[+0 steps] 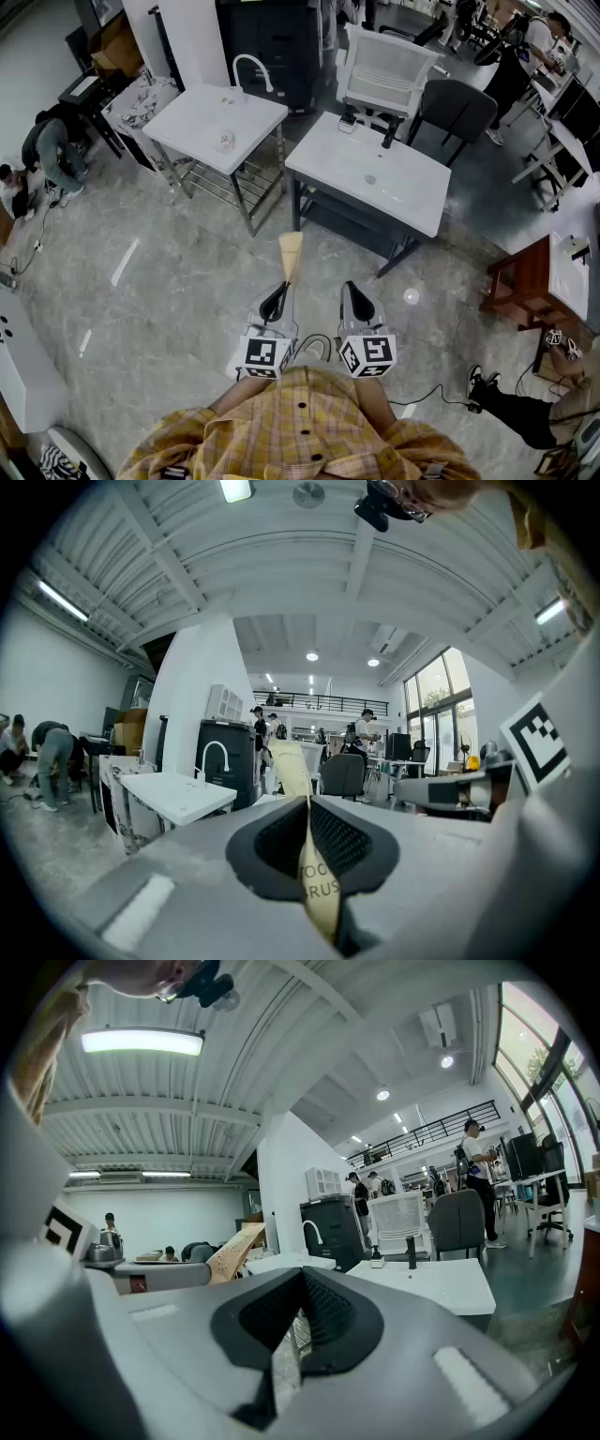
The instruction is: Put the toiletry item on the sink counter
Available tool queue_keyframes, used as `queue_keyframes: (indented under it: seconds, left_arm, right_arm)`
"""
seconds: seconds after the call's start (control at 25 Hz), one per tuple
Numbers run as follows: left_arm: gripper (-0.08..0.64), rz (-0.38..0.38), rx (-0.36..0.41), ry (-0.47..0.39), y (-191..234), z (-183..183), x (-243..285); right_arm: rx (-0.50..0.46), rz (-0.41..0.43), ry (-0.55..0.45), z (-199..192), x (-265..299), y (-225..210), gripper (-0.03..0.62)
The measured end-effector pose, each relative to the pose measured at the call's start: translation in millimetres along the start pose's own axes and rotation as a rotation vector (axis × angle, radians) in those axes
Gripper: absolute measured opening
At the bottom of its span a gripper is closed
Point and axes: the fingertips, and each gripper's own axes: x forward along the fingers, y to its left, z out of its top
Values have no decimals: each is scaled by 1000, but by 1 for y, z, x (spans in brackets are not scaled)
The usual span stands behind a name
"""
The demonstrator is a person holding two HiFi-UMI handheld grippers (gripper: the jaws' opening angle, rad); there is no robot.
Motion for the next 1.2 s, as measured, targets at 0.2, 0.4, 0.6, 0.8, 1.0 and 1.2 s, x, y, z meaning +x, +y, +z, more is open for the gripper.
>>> queue_keyframes:
  seconds: [0.2, 0.4, 0.6, 0.8, 1.0, 1.2]
  left_arm:
    - [9, 0, 14, -9, -1, 3, 22]
    - [9, 18, 32, -15, 2, 10, 46]
    - [9, 28, 56, -16, -6, 9, 64]
    - [9, 30, 70, 9, -15, 5, 66]
    - [9, 28, 70, 31, -12, -3, 80]
    - [9, 14, 53, 41, -13, -11, 94]
  right_arm:
    - [-2, 1, -16, 6, 16, -17, -2]
    - [8, 19, -39, 17, 35, -35, -2]
    - [12, 39, -54, 21, 45, -55, -1]
    - [50, 28, -42, 15, 43, -73, 0]
    - [66, 26, -29, 8, 48, -81, 0]
    - [63, 27, -8, 0, 57, -85, 0]
